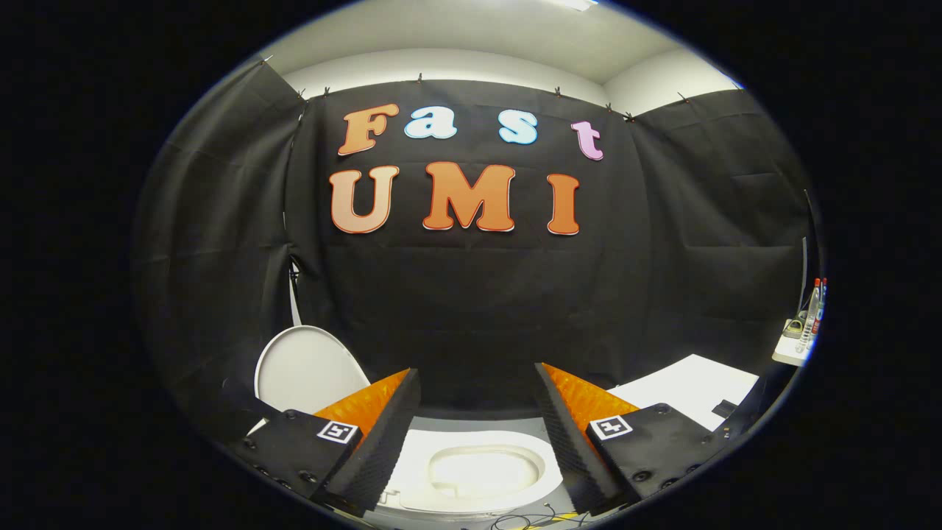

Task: Open the toilet lid.

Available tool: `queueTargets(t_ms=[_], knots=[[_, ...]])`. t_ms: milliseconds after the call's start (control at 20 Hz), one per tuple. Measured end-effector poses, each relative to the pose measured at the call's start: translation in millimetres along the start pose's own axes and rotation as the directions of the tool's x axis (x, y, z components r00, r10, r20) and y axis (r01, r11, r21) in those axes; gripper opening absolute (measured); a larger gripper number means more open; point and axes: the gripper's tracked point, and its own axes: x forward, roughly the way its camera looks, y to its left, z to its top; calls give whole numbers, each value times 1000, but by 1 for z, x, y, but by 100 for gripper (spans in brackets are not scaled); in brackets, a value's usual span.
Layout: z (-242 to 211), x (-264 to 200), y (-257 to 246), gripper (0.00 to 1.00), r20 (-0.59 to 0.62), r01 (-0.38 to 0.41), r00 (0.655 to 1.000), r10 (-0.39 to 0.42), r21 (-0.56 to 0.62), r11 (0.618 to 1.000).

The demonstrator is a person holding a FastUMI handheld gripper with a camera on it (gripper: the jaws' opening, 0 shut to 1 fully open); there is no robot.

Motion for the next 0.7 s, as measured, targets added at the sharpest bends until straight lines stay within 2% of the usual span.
queueTargets(t_ms=[700], knots=[[-7,1,-13,99,-13,25,1000,-25,-1,1000]])
